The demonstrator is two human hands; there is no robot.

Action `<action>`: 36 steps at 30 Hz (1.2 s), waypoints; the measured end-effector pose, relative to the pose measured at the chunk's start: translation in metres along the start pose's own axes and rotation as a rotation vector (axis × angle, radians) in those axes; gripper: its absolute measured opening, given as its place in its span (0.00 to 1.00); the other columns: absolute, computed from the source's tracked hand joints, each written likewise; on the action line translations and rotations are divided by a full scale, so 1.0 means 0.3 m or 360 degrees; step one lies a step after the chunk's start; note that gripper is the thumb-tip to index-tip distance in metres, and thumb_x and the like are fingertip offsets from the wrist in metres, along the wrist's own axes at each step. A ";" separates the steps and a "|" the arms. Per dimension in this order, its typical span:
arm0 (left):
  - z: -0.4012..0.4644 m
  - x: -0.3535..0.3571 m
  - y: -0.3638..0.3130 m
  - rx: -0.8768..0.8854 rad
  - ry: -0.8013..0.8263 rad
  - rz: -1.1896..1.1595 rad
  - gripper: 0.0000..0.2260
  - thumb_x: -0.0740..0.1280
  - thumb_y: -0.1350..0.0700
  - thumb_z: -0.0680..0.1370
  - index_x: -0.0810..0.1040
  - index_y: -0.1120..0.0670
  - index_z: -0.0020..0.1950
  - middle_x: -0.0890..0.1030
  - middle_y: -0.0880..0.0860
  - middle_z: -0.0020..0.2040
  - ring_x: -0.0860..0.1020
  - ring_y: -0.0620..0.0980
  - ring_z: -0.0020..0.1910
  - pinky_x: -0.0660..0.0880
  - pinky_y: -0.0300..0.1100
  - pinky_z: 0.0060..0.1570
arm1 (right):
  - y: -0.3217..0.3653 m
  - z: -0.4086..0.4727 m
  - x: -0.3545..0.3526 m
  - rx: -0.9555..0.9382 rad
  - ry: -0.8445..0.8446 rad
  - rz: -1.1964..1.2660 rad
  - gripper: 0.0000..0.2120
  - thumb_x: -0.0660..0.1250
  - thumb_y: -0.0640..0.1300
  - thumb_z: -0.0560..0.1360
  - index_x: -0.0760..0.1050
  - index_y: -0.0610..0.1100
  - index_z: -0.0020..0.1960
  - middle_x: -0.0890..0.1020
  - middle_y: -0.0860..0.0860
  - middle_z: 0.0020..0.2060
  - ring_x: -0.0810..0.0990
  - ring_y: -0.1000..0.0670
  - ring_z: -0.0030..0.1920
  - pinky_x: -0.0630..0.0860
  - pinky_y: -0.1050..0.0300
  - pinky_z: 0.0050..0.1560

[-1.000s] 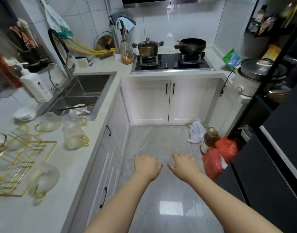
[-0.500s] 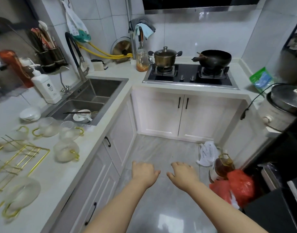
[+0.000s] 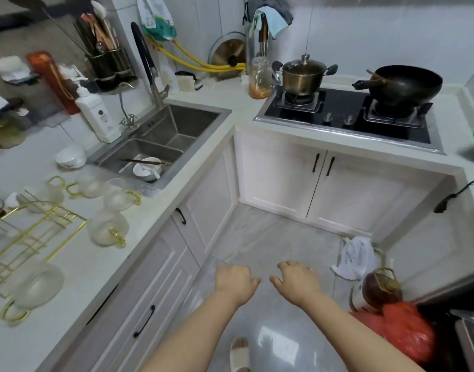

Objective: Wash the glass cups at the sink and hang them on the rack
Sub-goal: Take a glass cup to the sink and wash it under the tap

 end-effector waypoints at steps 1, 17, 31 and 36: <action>0.028 -0.013 0.004 0.0001 -0.0001 0.0006 0.23 0.53 0.41 0.80 0.79 0.56 0.55 0.81 0.57 0.55 0.77 0.57 0.56 0.70 0.46 0.53 | -0.002 0.026 -0.014 0.0000 -0.0005 -0.0003 0.23 0.54 0.57 0.79 0.68 0.44 0.68 0.74 0.46 0.65 0.71 0.44 0.66 0.68 0.50 0.64; 0.496 -0.303 0.191 0.0019 -0.0128 0.0086 0.22 0.53 0.41 0.81 0.78 0.56 0.55 0.81 0.56 0.56 0.78 0.57 0.55 0.68 0.46 0.52 | 0.093 0.474 -0.302 0.0008 -0.0066 -0.0061 0.23 0.54 0.56 0.79 0.66 0.44 0.69 0.74 0.46 0.66 0.70 0.44 0.66 0.66 0.50 0.63; 0.794 -0.459 0.181 -0.0376 -0.0057 -0.0110 0.23 0.50 0.41 0.81 0.76 0.55 0.60 0.79 0.56 0.58 0.76 0.56 0.57 0.67 0.46 0.52 | 0.040 0.866 -0.549 -0.0408 -0.0067 -0.0277 0.24 0.53 0.57 0.79 0.65 0.44 0.69 0.73 0.46 0.66 0.70 0.44 0.66 0.66 0.50 0.63; 0.878 -0.495 0.101 -0.0511 -0.0057 -0.0208 0.23 0.50 0.41 0.81 0.76 0.55 0.60 0.79 0.56 0.59 0.76 0.56 0.58 0.67 0.47 0.55 | -0.035 0.981 -0.639 -0.0531 -0.0046 -0.0355 0.26 0.52 0.56 0.80 0.61 0.44 0.73 0.73 0.46 0.66 0.70 0.44 0.66 0.66 0.49 0.63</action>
Point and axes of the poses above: each hand's wrist, its own z-axis towards the middle knuckle, its own x-axis out of the palm, y = z × x, the point moved 7 cm from there along z, towards the middle knuckle
